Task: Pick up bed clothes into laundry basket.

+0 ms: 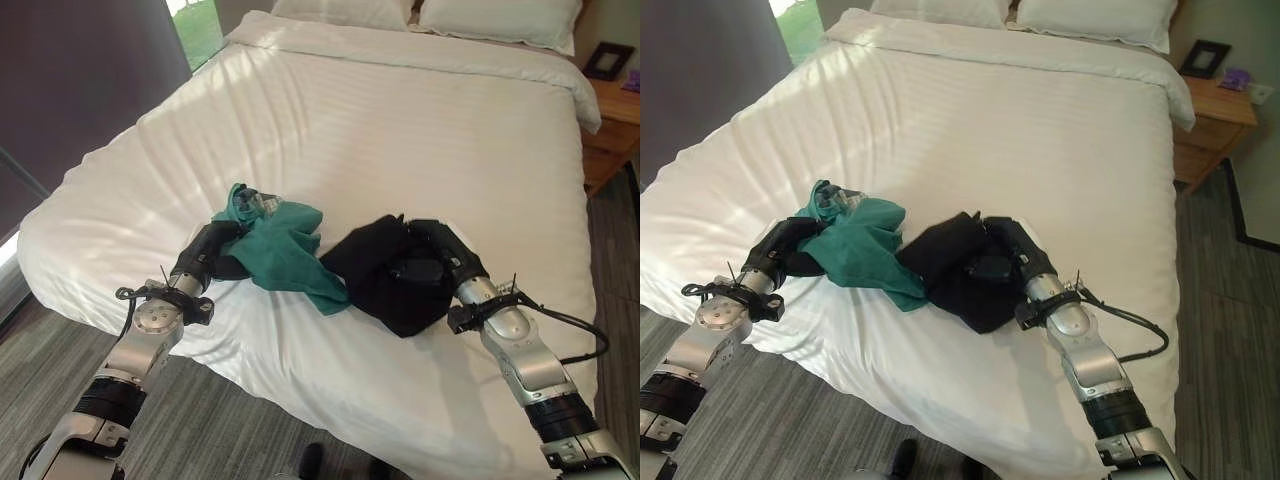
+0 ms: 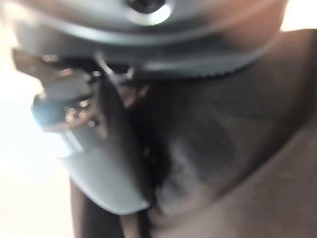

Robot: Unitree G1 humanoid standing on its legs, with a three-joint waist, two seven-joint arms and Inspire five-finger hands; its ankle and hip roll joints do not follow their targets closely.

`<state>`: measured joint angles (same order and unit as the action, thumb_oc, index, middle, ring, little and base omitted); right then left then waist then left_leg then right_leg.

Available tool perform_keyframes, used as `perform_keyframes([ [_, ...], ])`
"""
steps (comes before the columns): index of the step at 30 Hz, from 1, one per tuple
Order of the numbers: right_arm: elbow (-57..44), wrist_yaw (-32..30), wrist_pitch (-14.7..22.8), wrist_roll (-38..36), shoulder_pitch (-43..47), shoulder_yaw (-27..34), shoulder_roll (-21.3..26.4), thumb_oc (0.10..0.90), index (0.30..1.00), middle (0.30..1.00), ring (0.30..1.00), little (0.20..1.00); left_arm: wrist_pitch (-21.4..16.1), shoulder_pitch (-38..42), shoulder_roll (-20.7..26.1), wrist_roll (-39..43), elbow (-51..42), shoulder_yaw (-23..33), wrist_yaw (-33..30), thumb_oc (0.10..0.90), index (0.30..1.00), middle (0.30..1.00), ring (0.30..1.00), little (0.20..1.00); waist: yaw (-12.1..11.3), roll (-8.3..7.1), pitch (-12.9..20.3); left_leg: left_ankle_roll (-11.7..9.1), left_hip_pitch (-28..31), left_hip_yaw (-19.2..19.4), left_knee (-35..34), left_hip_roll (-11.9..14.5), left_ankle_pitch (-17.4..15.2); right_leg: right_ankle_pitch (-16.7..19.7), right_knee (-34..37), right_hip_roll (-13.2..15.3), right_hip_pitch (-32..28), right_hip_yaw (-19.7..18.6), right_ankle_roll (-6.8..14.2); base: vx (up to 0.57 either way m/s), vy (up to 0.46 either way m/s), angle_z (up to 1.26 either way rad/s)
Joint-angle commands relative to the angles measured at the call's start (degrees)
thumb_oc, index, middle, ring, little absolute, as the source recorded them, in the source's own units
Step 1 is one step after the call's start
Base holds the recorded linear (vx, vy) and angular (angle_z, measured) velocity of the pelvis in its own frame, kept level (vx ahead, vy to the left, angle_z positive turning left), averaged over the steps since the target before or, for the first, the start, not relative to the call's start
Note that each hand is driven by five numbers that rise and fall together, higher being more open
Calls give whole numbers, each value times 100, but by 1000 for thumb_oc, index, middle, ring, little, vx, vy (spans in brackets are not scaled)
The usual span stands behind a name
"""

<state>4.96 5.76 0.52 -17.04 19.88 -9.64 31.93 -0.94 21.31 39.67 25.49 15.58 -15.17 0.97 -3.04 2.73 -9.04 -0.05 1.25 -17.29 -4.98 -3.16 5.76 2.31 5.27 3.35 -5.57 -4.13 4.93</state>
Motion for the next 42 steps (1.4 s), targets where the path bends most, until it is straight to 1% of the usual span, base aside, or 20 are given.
perform_keyframes([
  [1, -755, -64, 630, -320, -94, 219, 105, 400, 300, 300, 300, 300, -907, 342, 516, 570, -916, 515, -49, 400, 300, 300, 300, 300, -460, -18, 1195, -165, -466, -225, -2, -182, -127, -610, -314, 291, -114, 35, 279, -24, 11, 20],
  [2, -762, -64, 627, -320, -99, 216, 106, 400, 300, 300, 300, 300, -904, 329, 515, 568, -924, 523, -49, 400, 300, 300, 300, 300, -456, -17, 1199, -165, -466, -226, -2, -182, -128, -610, -313, 291, -115, 36, 279, 10, 3, 16],
  [5, -981, 18, 590, -171, -299, 358, 173, 400, 300, 300, 300, 300, -918, -93, 504, 602, -1238, 938, -9, 400, 300, 300, 300, 300, -428, -19, 1217, -155, -466, -220, -2, -181, -149, -611, -279, 311, -131, 41, 274, 21, 7, 8],
  [9, -902, 74, 518, -106, -519, 418, 183, 400, 300, 300, 300, 300, -873, -418, 495, 486, -1203, 1154, 34, 400, 300, 300, 300, 300, -375, -8, 1218, -120, -437, -173, -2, -177, -185, -598, -252, 324, -131, -22, 273, 8, 8, -5],
  [14, -946, 100, 447, -8, -678, 499, 193, 400, 300, 300, 300, 300, -799, -674, 447, 398, -1116, 1255, 120, 400, 300, 300, 300, 300, -324, -21, 1208, -73, -399, -99, -2, -176, -265, -637, -231, 348, -142, -111, 280, 23, 12, -9],
  [16, -934, 57, 408, 74, -864, 705, 230, 400, 300, 300, 300, 300, -741, -801, 380, 275, -1062, 1264, 171, 400, 300, 300, 300, 300, -246, -20, 1175, -40, -426, -55, -2, -157, -236, -580, -238, 344, -79, -210, 310, 0, 31, -10],
  [18, -934, 66, 397, 63, -940, 768, 249, 400, 300, 300, 300, 300, -734, -835, 359, 252, -1059, 1277, 174, 400, 300, 300, 300, 300, -235, -40, 1178, -26, -405, -30, -2, -167, -288, -620, -226, 355, -99, -228, 305, 25, 19, -8],
  [19, -875, 24, 351, 115, -1268, 1045, 258, 400, 300, 300, 300, 300, -677, -972, 250, 187, -1063, 1286, 250, 400, 300, 300, 300, 300, -121, -43, 1144, -22, -439, 29, -2, -138, -255, -573, -240, 332, -29, -300, 322, 45, 17, -3],
  [20, -879, 24, 348, 116, -1279, 1048, 258, 400, 300, 300, 300, 300, -676, -976, 248, 186, -1063, 1281, 250, 400, 300, 300, 300, 300, -126, -59, 1154, -12, -410, 36, -2, -151, -308, -617, -229, 349, -63, -293, 315, -14, 36, -2],
  [23, -875, 62, 289, 152, -1723, 1284, 193, 400, 300, 300, 300, 300, -620, -1058, 130, 65, -991, 1249, 287, 400, 300, 300, 300, 300, 15, -59, 1104, -3, -435, 92, -2, -125, -278, -573, -257, 335, 17, -364, 329, 3, 29, -11],
  [25, -853, 107, 241, 189, -1939, 1303, 95, 400, 300, 300, 300, 300, -585, -1085, 75, -102, -925, 1220, 300, 400, 300, 300, 300, 300, 82, -79, 1059, 25, -417, 143, -2, -128, -344, -621, -276, 343, 36, -410, 331, 25, 24, -18],
  [27, -858, 139, 219, 177, -2008, 1290, 51, 400, 300, 300, 300, 300, -571, -1105, 56, -166, -914, 1210, 302, 400, 300, 300, 300, 300, 90, -90, 1047, 41, -420, 169, -2, -123, -359, -632, -301, 345, 65, -443, 334, 10, 15, -11],
  [29, -731, 229, 164, 97, -2175, 1103, -156, 400, 300, 300, 300, 300, -506, -1111, -129, -270, -686, 1055, 368, 400, 300, 300, 300, 300, 152, -97, 966, 80, -431, 255, -2, -106, -379, -640, -422, 332, 168, -531, 345, -14, 30, -17],
  [30, -730, 229, 166, 97, -2177, 1104, -156, 400, 300, 300, 300, 300, -512, -1104, -130, -271, -676, 1048, 368, 400, 300, 300, 300, 300, 141, -97, 969, 81, -432, 263, -2, -105, -380, -644, -431, 331, 176, -541, 345, -1, 28, -26],
  [33, -743, 357, 137, 21, -2342, 868, -306, 400, 300, 300, 300, 300, -443, -954, -445, -623, -103, 705, 341, 400, 300, 300, 300, 300, 212, -142, 907, 97, -421, 305, -2, -84, -402, -639, -416, 321, 187, -581, 352, 12, 21, -23],
  [34, -745, 357, 137, 21, -2346, 873, -305, 400, 300, 300, 300, 300, -451, -943, -450, -626, -90, 695, 339, 400, 300, 300, 300, 300, 208, -141, 908, 97, -421, 304, -2, -84, -403, -639, -415, 321, 186, -581, 352, 15, 14, -6],
  [36, -766, 367, 155, -65, -2401, 737, -312, 400, 300, 300, 300, 300, -402, -594, -749, -904, 587, 284, 265, 400, 300, 300, 300, 300, 318, -196, 856, 97, -440, 351, -2, -56, -406, -625, -382, 304, 215, -611, 356, 17, 22, -20],
  [38, -807, 353, 174, -94, -2425, 703, -314, 400, 300, 300, 300, 300, -366, -407, -908, -1062, 947, 72, 236, 400, 300, 300, 300, 300, 371, -227, 839, 100, -451, 386, -2, -37, -418, -618, -375, 293, 242, -636, 358, 16, 16, -13],
  [40, -835, 341, 186, -101, -2456, 720, -305, 400, 300, 300, 300, 300, -383, -308, -948, -1184, 1064, -16, 209, 400, 300, 300, 300, 300, 387, -240, 828, 101, -459, 402, -2, -25, -425, -613, -372, 291, 251, -650, 357, 7, 2, -2],
  [42, -835, 313, 224, -75, -2500, 723, -260, 400, 300, 300, 300, 300, -352, -77, -1052, -1467, 1351, -249, 184, 400, 300, 300, 300, 300, 453, -278, 793, 99, -486, 448, -2, -2, -430, -598, -363, 284, 288, -668, 369, -1, 2, -3],
])
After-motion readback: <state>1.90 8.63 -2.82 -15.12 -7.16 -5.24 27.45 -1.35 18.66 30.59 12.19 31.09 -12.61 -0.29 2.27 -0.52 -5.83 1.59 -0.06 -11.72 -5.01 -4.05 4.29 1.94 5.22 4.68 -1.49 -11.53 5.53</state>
